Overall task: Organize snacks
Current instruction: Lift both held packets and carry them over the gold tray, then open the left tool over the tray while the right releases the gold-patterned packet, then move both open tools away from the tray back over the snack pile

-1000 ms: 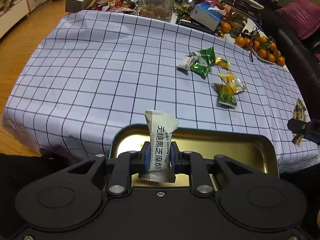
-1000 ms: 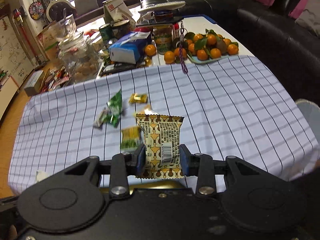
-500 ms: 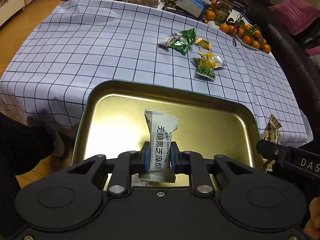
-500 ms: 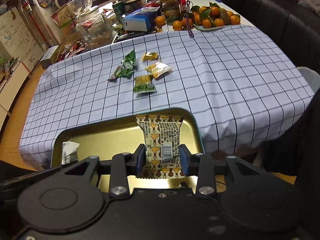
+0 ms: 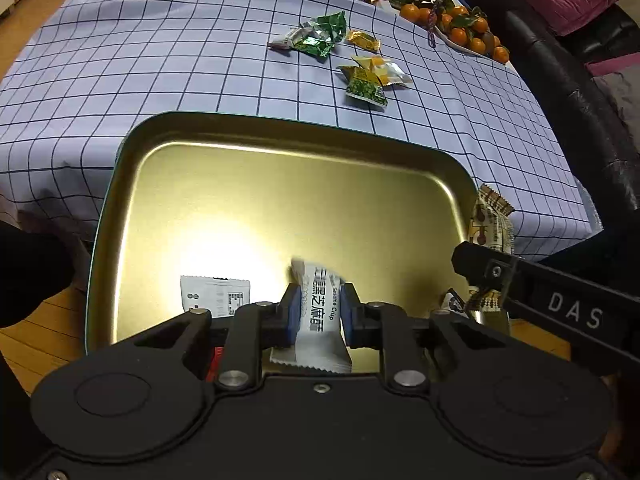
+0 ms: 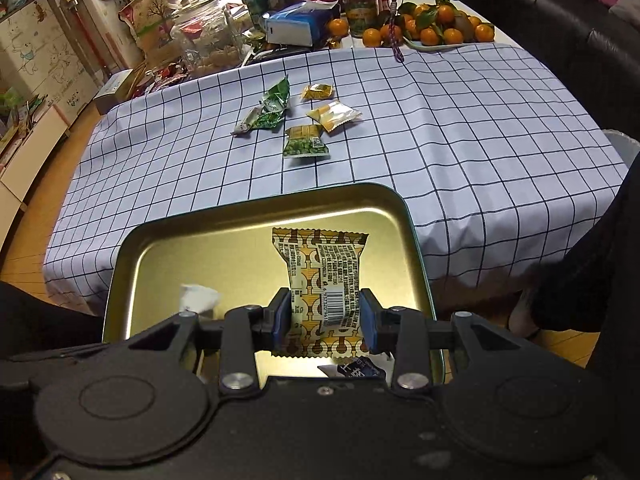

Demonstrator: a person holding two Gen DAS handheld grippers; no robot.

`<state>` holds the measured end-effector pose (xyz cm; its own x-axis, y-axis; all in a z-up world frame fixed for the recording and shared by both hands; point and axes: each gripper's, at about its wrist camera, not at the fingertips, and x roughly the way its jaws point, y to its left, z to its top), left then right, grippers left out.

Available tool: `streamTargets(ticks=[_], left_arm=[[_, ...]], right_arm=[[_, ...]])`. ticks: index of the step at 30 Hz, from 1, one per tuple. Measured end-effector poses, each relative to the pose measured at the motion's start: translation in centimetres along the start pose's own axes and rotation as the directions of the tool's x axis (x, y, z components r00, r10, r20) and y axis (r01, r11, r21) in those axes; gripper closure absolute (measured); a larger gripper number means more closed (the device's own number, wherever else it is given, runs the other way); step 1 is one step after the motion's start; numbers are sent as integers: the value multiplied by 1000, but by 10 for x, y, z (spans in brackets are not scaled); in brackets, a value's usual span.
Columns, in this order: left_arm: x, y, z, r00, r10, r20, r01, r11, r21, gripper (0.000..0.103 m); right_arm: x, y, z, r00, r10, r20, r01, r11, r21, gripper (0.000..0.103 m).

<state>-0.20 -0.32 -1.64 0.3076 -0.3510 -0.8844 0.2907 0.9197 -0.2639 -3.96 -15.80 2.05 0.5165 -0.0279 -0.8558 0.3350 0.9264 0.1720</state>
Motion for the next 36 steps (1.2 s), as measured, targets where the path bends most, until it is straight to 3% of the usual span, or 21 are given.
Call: streamTargets(ticks=[12, 24, 28, 36], left_arm=[[3, 11, 2, 997, 82, 7, -81, 993, -82, 75], [5, 5, 2, 979, 201, 42, -199, 979, -40, 75], [5, 2, 1, 970, 238, 55, -237, 971, -18, 69], [4, 2, 1, 959, 272, 77, -271, 962, -13, 69]], right_arm=[[8, -1, 3, 999, -1, -35, 2, 1000, 17, 65], [13, 0, 4, 998, -4, -69, 4, 1000, -2, 62], [15, -2, 5, 997, -14, -81, 15, 1000, 9, 62], [18, -3, 6, 995, -40, -93, 42, 999, 16, 62]])
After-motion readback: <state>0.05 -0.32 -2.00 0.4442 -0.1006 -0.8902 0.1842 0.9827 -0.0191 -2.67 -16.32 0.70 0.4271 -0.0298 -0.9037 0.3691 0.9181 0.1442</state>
